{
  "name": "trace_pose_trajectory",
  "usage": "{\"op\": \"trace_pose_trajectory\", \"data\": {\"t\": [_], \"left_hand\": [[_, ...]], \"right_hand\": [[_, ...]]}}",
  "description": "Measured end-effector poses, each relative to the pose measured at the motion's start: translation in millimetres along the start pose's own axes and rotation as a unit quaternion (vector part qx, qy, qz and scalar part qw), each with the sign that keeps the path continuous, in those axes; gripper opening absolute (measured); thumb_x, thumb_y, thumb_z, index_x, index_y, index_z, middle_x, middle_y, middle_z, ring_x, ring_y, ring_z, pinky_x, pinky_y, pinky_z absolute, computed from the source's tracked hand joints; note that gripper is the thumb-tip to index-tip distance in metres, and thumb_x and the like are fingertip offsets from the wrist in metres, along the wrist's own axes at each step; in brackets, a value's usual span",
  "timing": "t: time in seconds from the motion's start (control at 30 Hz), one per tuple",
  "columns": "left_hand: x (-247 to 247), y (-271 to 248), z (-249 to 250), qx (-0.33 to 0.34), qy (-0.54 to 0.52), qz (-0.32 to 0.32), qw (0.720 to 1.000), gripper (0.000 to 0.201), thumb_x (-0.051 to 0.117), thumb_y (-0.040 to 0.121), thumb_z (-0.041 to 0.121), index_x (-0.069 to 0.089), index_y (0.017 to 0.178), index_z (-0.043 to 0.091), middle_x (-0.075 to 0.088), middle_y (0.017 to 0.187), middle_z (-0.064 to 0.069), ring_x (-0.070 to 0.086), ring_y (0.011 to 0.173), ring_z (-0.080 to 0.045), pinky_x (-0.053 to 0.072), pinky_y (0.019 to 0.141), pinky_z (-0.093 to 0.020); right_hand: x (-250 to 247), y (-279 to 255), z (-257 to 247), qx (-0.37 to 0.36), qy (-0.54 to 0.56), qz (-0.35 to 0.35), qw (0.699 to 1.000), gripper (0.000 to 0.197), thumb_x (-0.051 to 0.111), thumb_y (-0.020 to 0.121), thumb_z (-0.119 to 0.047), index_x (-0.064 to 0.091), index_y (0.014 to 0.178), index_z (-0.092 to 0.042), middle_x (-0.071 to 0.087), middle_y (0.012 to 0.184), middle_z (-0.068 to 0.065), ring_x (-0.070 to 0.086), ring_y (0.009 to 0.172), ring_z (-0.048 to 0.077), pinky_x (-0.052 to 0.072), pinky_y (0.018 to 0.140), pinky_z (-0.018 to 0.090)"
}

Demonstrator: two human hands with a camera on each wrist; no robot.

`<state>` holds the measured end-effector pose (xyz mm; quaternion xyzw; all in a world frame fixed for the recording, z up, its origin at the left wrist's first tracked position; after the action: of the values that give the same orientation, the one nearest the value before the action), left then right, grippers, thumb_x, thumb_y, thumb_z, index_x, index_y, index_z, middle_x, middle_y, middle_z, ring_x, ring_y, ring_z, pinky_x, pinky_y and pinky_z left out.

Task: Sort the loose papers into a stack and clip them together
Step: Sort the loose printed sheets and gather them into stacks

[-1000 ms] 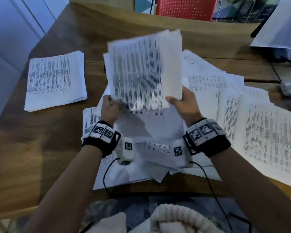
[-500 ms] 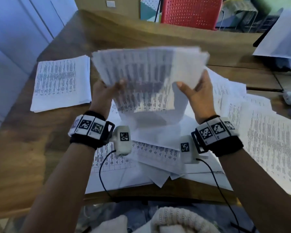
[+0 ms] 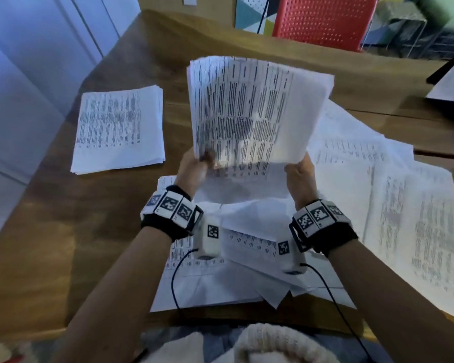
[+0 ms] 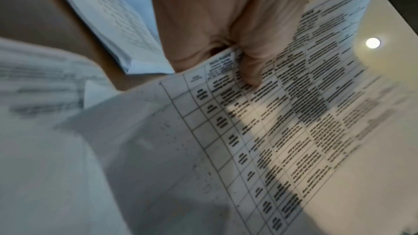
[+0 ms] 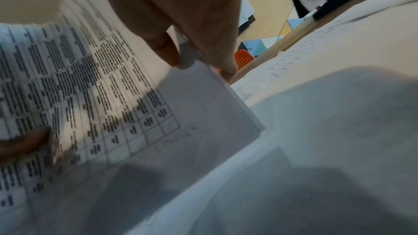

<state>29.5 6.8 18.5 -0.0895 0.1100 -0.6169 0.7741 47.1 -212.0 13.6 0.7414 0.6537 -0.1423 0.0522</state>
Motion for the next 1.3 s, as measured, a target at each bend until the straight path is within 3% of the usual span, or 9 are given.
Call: {"op": "trace_pose_trajectory", "data": {"t": [0.1,0.17,0.3,0.43,0.6,0.77,0.9,1.1,1.3], "left_hand": [[-44.9,22.6,18.9,0.005,0.037,0.072,0.997,0.035,0.057,0.091,0.022,0.055,0.120,0.002,0.064,0.112,-0.015,0.062,0.103,-0.029,0.050,0.094,-0.037],[-77.6,36.9,31.5,0.002,0.058,0.117,0.991,0.037,0.054,0.093,0.020,0.052,0.126,0.003,0.063,0.120,-0.012,0.058,0.112,-0.026,0.047,0.098,-0.038],[-148.8,65.9,52.9,0.012,0.101,0.197,0.975,0.027,0.052,0.092,0.013,0.058,0.118,0.004,0.061,0.085,0.003,0.058,0.084,-0.015,0.048,0.076,-0.025],[-220.2,87.7,51.7,-0.039,0.171,0.254,0.951,0.046,0.057,0.089,0.027,0.047,0.129,0.005,0.054,0.128,-0.007,0.052,0.111,-0.022,0.039,0.102,-0.032],[-284.8,113.2,5.6,-0.144,0.263,0.193,0.934,0.044,0.062,0.084,0.019,0.052,0.121,-0.002,0.055,0.128,-0.022,0.056,0.112,-0.033,0.043,0.103,-0.042],[-302.2,106.5,-15.3,-0.131,0.338,0.195,0.911,0.029,0.051,0.086,0.012,0.062,0.112,0.007,0.063,0.120,-0.015,0.056,0.112,-0.034,0.043,0.097,-0.037],[-310.8,104.7,-32.1,-0.166,0.365,0.187,0.897,0.038,0.048,0.084,0.022,0.062,0.118,0.017,0.061,0.125,-0.008,0.055,0.115,-0.031,0.044,0.095,-0.033],[-295.3,101.5,-50.3,-0.255,0.358,0.196,0.877,0.057,0.055,0.087,0.018,0.036,0.136,-0.003,0.036,0.143,-0.021,0.040,0.130,-0.038,0.036,0.108,-0.043],[-283.1,95.6,-41.5,-0.258,0.363,0.225,0.867,0.063,0.056,0.088,0.020,0.027,0.139,-0.003,0.024,0.149,-0.021,0.022,0.139,-0.036,0.023,0.112,-0.044]], "right_hand": [[38.0,8.6,-7.9,-0.011,-0.056,-0.057,0.997,0.037,0.035,0.087,0.009,0.031,0.072,-0.025,0.034,0.066,-0.001,0.030,0.058,0.009,0.028,0.054,0.017],[67.4,11.0,-17.7,-0.014,-0.121,-0.095,0.988,0.038,0.037,0.092,0.000,0.023,0.066,-0.023,0.027,0.063,-0.004,0.026,0.054,0.008,0.024,0.048,0.016],[133.1,18.1,-45.8,-0.045,-0.211,-0.167,0.962,0.022,0.040,0.092,-0.007,0.036,0.071,-0.010,0.037,0.062,0.001,0.037,0.057,0.017,0.028,0.052,0.027],[197.6,24.0,-72.7,-0.061,-0.200,-0.222,0.952,0.021,0.040,0.086,0.003,0.060,0.093,0.000,0.056,0.081,0.010,0.052,0.071,0.024,0.040,0.056,0.030],[259.2,36.4,-73.0,-0.012,-0.208,-0.216,0.954,0.029,0.044,0.084,-0.001,0.061,0.107,0.003,0.065,0.104,0.021,0.061,0.096,0.035,0.050,0.088,0.046],[291.3,39.4,-53.7,0.055,-0.208,-0.211,0.953,0.033,0.044,0.086,-0.004,0.064,0.111,-0.013,0.066,0.108,0.013,0.062,0.097,0.029,0.053,0.087,0.037],[306.6,40.2,-43.4,0.064,-0.297,-0.229,0.925,0.021,0.044,0.086,-0.003,0.056,0.103,-0.004,0.061,0.102,0.012,0.059,0.093,0.030,0.048,0.078,0.034],[320.1,32.6,-35.4,0.054,-0.406,-0.244,0.879,0.037,0.040,0.089,-0.003,0.039,0.125,0.000,0.031,0.136,0.018,0.038,0.121,0.040,0.033,0.101,0.038],[311.4,39.2,-33.9,0.051,-0.375,-0.278,0.883,0.017,0.035,0.087,-0.004,0.040,0.103,-0.006,0.041,0.128,0.017,0.037,0.120,0.035,0.035,0.087,0.038]]}}
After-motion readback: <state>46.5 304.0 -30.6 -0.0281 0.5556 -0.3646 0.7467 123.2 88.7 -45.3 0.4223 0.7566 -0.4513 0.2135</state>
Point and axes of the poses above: each hand's wrist, its own y-axis towards the middle knuckle, its own x-axis out of the palm, z = x × y, the point moved 5 cm from there along y, towards the middle knuckle
